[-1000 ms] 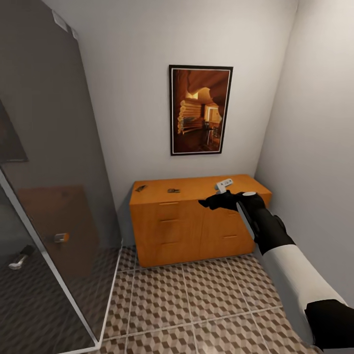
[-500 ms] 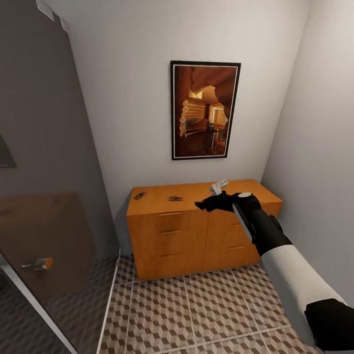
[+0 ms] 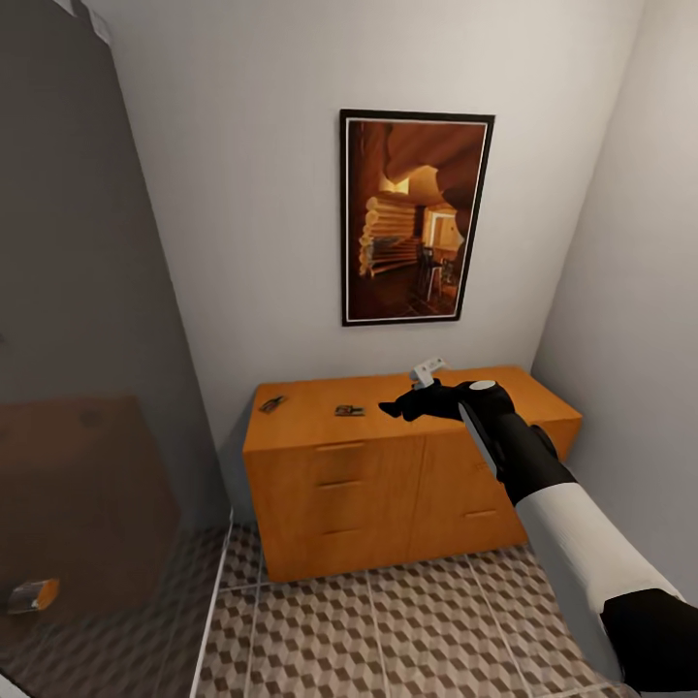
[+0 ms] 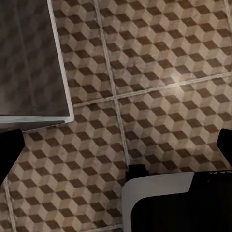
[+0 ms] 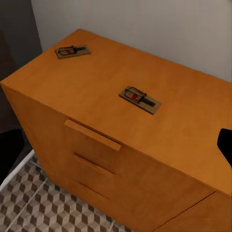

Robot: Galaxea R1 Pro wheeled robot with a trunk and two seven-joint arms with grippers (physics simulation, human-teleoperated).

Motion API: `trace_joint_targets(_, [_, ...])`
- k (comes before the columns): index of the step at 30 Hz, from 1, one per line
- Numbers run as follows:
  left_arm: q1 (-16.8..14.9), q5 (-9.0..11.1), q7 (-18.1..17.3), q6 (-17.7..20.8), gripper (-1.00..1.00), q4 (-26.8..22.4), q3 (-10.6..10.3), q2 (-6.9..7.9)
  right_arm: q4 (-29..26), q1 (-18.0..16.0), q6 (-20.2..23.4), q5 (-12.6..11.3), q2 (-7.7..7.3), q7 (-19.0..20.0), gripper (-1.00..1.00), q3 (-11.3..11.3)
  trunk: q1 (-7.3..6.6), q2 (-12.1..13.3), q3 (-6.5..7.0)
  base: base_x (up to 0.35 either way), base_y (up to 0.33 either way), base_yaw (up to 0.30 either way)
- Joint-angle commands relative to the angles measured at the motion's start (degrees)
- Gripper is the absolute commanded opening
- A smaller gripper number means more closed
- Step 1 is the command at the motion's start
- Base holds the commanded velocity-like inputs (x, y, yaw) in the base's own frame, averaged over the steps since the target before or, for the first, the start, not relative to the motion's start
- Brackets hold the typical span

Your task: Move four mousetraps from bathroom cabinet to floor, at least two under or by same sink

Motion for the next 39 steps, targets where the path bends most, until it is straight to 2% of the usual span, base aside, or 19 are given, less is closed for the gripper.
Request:
trace_joint_targets(1, [0.0, 0.0, 0.0, 0.0, 1.00, 0.0, 0.0, 0.00, 0.0, 0.0, 0.0, 0.0, 0.00, 0.0, 1.00, 0.0, 0.00, 0.0, 0.00, 0.332, 0.002, 0.000])
trace_joint_targets(8, [0.0, 0.0, 0.0, 0.1, 1.00, 0.0, 0.0, -0.01, 0.1, 0.0, 0.0, 0.0, 0.01, 0.5, 1.00, 0.1, 0.00, 0.0, 0.00, 0.332, 0.001, 0.000])
trace_joint_targets(16, [0.0, 0.0, 0.0, 0.1, 1.00, 0.0, 0.0, -0.01, 0.5, 0.0, 0.0, 0.0, -0.06, 4.9, 1.00, 0.3, 0.00, 0.0, 0.00, 0.332, 0.000, 0.000])
trace_joint_targets(25, [0.0, 0.0, 0.0, 0.0, 1.00, 0.0, 0.0, 0.02, 2.7, 0.0, -1.2, 0.0, -0.11, 6.4, 1.00, 0.8, 0.00, 0.0, 0.00, 0.303, 0.000, 0.000])
trace_joint_targets(30, [0.0, 0.0, 0.0, 0.0, 1.00, 0.0, 0.0, 0.01, 4.5, 0.0, -2.8, 0.0, -0.22, 10.4, 1.00, 2.4, 0.00, 0.0, 0.00, 0.075, 0.000, 0.000])
trace_joint_targets(34, [0.0, 0.0, 0.0, 0.0, 1.00, 0.0, 0.0, -0.01, 5.2, 0.0, -3.7, 0.1, -0.99, 14.5, 1.00, 3.8, 0.00, 0.0, 0.00, 0.018, 0.000, 0.000])
trace_joint_targets(39, [0.0, 0.0, 0.0, 0.0, 1.00, 0.0, 0.0, 0.03, 5.5, 0.0, -5.6, 0.2, -1.78, 17.6, 1.00, 5.0, 0.00, 0.0, 0.00, 0.005, 0.000, 0.000])
